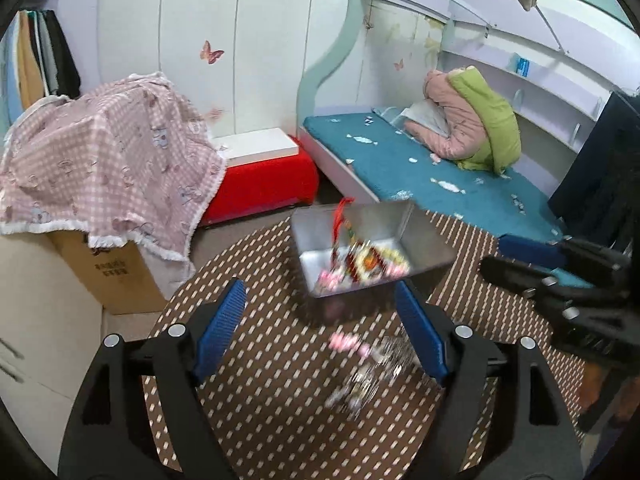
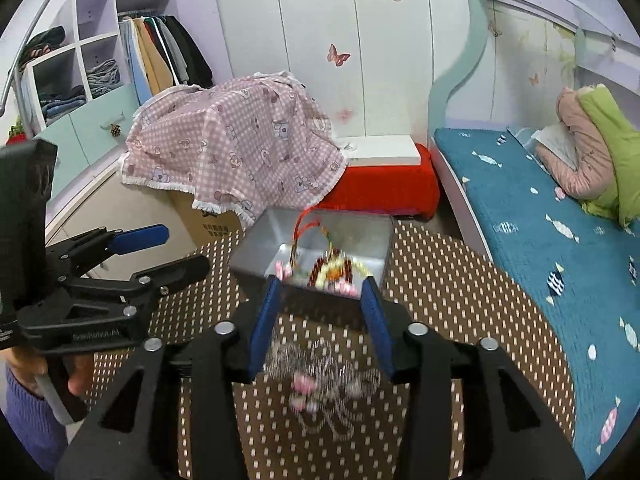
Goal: Organize jewelry
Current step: 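Move both grippers back over the remaining silver chains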
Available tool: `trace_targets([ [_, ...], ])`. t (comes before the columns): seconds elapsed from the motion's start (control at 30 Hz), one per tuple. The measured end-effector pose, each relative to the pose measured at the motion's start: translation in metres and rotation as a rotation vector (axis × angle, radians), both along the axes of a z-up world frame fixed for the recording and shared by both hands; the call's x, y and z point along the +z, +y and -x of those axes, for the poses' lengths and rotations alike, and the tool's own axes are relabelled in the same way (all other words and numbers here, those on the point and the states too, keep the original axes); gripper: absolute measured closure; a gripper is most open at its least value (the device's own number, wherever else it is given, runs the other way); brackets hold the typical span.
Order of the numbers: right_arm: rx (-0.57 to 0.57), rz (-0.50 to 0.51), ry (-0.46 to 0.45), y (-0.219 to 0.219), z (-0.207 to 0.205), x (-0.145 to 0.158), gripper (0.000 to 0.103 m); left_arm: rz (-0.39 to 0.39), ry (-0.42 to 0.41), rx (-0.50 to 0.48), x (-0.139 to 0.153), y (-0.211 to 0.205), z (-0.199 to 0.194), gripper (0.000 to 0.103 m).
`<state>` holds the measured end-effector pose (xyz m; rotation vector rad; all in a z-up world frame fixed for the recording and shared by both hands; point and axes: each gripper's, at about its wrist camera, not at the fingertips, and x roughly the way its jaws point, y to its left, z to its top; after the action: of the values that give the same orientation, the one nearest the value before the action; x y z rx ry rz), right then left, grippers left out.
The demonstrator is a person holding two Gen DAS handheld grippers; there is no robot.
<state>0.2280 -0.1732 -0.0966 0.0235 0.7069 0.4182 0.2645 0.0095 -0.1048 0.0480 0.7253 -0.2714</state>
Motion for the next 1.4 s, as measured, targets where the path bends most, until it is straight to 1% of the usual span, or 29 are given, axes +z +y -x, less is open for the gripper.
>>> trace_targets([
  [0.13, -0.023, 0.03, 0.008, -0.003, 0.019, -0.015, 0.055, -0.001, 0.028, 0.03, -0.024, 0.013, 0.018, 0.025],
  [0.27, -0.027, 0.012, 0.058, -0.007, 0.03, -0.036, 0.053, -0.007, 0.099, 0.038, -0.053, 0.016, 0.023, 0.025],
  [0.37, -0.029, 0.005, 0.091, -0.009, 0.036, -0.047, 0.053, -0.017, 0.123, 0.028, -0.068, 0.013, 0.025, 0.025],
  [0.4, -0.03, 0.005, 0.097, -0.009, 0.037, -0.049, 0.052, -0.032, 0.127, 0.025, -0.073, 0.011, 0.025, 0.025],
  [0.5, -0.034, 0.0, 0.113, -0.013, 0.041, -0.056, 0.052, -0.077, 0.124, 0.025, -0.083, 0.003, 0.026, 0.027],
  [0.53, -0.033, 0.0, 0.118, -0.014, 0.042, -0.057, 0.051, -0.076, 0.129, 0.026, -0.085, 0.003, 0.026, 0.031],
  [0.57, -0.035, -0.001, 0.122, -0.016, 0.043, -0.059, 0.05, -0.063, 0.139, 0.028, -0.087, 0.005, 0.024, 0.032],
  [0.63, -0.037, -0.005, 0.125, -0.018, 0.045, -0.062, 0.048, -0.04, 0.147, 0.039, -0.088, 0.009, 0.02, 0.032],
  [0.7, -0.034, -0.008, 0.128, -0.018, 0.046, -0.064, 0.048, -0.039, 0.151, 0.042, -0.088, 0.011, 0.017, 0.032],
  [0.83, -0.027, -0.015, 0.13, -0.018, 0.046, -0.066, 0.046, -0.058, 0.171, 0.026, -0.093, 0.008, 0.015, 0.042],
  [0.9, -0.023, -0.017, 0.13, -0.018, 0.046, -0.066, 0.045, -0.057, 0.171, 0.021, -0.093, 0.009, 0.016, 0.044],
  [1.0, -0.02, -0.02, 0.132, -0.017, 0.046, -0.067, 0.044, -0.101, 0.167, 0.007, -0.095, 0.003, 0.015, 0.048],
  [1.03, -0.02, -0.022, 0.132, -0.017, 0.046, -0.067, 0.043, -0.116, 0.161, 0.005, -0.095, 0.0, 0.015, 0.055],
  [1.07, -0.02, -0.023, 0.134, -0.016, 0.045, -0.067, 0.043, -0.115, 0.16, -0.001, -0.094, -0.002, 0.015, 0.064],
  [1.1, -0.021, -0.023, 0.135, -0.016, 0.045, -0.068, 0.043, -0.113, 0.161, -0.011, -0.094, -0.006, 0.016, 0.069],
  [1.17, -0.021, -0.018, 0.137, -0.016, 0.046, -0.068, 0.043, -0.122, 0.153, -0.03, -0.094, -0.011, 0.018, 0.084],
  [1.23, -0.022, -0.009, 0.137, -0.016, 0.046, -0.068, 0.043, -0.119, 0.15, -0.035, -0.094, -0.012, 0.02, 0.094],
  [1.37, -0.027, 0.017, 0.145, -0.014, 0.048, -0.072, 0.043, -0.046, 0.141, -0.002, -0.089, 0.003, 0.024, 0.094],
  [1.4, -0.026, 0.023, 0.146, -0.013, 0.048, -0.073, 0.043, -0.039, 0.141, 0.008, -0.087, 0.007, 0.026, 0.094],
])
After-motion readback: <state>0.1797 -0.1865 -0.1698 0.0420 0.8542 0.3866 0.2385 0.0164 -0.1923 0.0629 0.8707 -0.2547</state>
